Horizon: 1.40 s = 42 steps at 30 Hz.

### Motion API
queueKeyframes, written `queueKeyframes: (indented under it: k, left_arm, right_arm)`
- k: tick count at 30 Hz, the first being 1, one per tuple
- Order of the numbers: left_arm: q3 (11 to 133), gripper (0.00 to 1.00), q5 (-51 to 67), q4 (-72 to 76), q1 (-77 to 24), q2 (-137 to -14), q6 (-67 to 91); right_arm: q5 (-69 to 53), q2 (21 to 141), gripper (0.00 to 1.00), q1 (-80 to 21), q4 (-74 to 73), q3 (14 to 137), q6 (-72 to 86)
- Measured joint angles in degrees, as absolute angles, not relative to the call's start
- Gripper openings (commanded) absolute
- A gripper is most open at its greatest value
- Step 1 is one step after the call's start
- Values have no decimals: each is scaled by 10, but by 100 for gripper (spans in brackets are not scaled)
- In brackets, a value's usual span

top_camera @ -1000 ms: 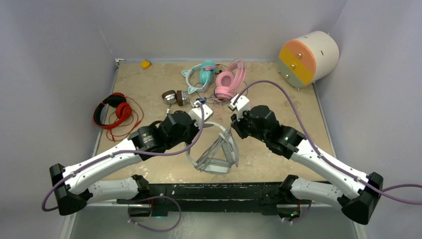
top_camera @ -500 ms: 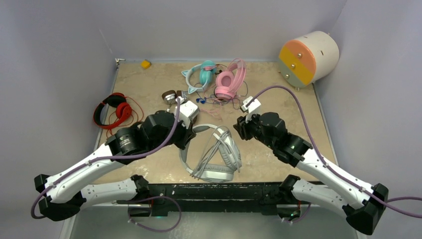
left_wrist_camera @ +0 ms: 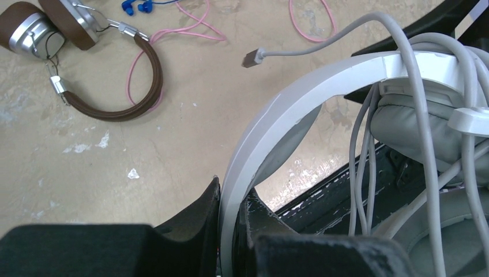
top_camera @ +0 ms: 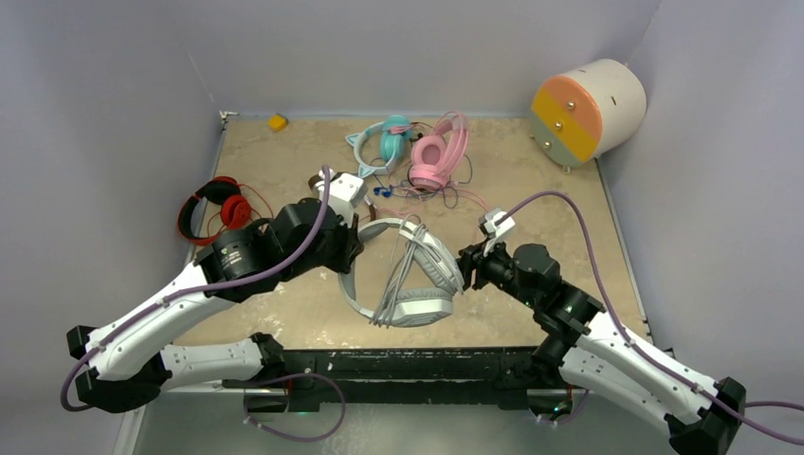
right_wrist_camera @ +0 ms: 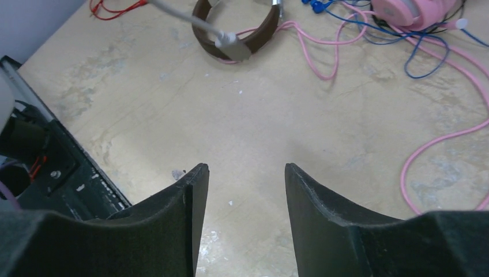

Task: Wrap the headphones
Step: Wrap the headphones cable around the headphones, then place the headphones at the center of the board.

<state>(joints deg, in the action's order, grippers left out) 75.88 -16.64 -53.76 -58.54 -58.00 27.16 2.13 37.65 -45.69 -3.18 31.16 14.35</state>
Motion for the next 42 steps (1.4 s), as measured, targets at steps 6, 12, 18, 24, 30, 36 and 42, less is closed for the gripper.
queueKeyframes:
  k: [6, 12, 18, 24, 30, 36, 42]
  left_arm:
    - [787, 0, -184, -556, -585, -589, 295]
    - [797, 0, -184, -558, -585, -600, 309]
    - [806, 0, -183, -559, -585, -608, 311]
    - [807, 0, -184, -558, -585, -609, 324]
    - [809, 0, -183, -556, -585, -615, 338]
    - [815, 0, -180, -555, -585, -621, 343]
    - [820, 0, -175, -554, -585, -621, 354]
  right_arm:
    - [-15, 373, 79, -457, 41, 264, 180]
    - [-33, 412, 70, -457, 114, 256, 192]
    - [-58, 452, 19, -456, 163, 256, 190]
    - [-71, 447, 61, -456, 190, 248, 197]
    - [-63, 448, 77, -456, 199, 242, 179]
    - [-59, 496, 75, -456, 206, 257, 156]
    - [-47, 558, 45, -456, 249, 288, 140]
